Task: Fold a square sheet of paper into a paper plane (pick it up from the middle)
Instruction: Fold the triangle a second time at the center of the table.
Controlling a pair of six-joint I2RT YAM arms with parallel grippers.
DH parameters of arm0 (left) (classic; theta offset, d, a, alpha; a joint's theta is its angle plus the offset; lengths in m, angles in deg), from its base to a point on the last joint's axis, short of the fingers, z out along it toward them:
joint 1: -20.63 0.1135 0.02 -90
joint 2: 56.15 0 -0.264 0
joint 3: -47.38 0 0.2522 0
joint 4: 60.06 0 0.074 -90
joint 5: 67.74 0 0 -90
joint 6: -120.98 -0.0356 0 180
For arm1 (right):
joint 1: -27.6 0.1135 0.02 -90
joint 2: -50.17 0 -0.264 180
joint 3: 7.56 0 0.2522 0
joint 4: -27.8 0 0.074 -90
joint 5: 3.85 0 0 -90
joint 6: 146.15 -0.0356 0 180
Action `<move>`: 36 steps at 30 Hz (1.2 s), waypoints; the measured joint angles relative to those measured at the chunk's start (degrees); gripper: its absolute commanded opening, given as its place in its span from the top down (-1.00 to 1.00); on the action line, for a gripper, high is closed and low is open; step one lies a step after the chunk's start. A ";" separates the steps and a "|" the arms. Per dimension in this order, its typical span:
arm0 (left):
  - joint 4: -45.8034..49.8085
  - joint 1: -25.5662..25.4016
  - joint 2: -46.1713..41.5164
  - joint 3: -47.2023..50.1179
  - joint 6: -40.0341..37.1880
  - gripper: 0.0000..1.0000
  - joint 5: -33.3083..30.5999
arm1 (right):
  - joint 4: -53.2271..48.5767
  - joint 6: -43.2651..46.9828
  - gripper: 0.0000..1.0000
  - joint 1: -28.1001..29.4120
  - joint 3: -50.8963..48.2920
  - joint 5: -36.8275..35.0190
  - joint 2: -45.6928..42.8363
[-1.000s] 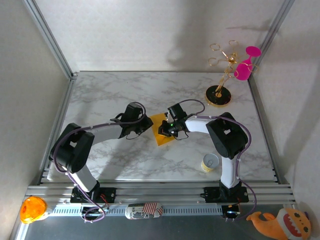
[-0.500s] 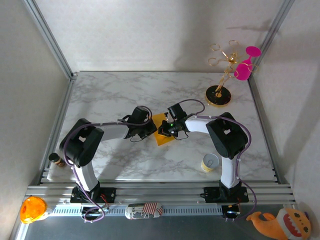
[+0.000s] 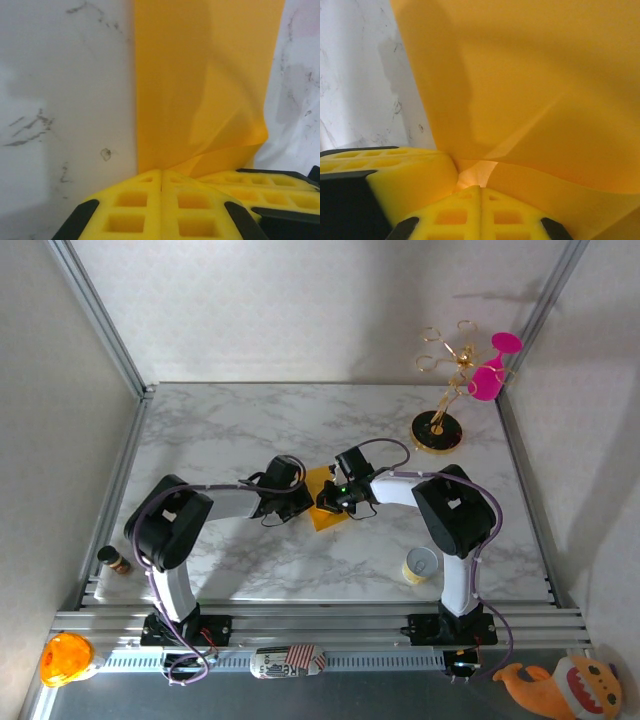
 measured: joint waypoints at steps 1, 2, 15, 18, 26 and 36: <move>0.20 0.00 0.00 -0.17 -0.11 1.00 -0.22 | 0.00 0.00 0.98 0.00 -0.02 0.09 -0.09; 0.28 -0.04 0.04 -0.22 -0.28 1.00 -0.31 | -0.02 -0.02 0.98 0.00 -0.15 0.31 -0.28; 3.34 -0.04 1.14 -2.95 -4.68 1.00 -0.66 | 2.38 -0.15 0.96 -1.16 -2.62 0.13 -5.90; 4.70 -0.04 1.97 -4.61 -7.10 1.00 -1.25 | 2.36 -0.15 0.96 -1.51 -2.97 -0.26 -5.35; 6.93 0.07 4.46 -8.68 -13.73 1.00 -2.16 | 2.34 0.09 0.96 -3.17 -2.10 -1.27 -1.79; 7.37 0.28 4.74 -9.25 -16.06 0.98 -1.81 | 4.00 0.02 0.97 -3.39 -3.02 -1.73 -1.22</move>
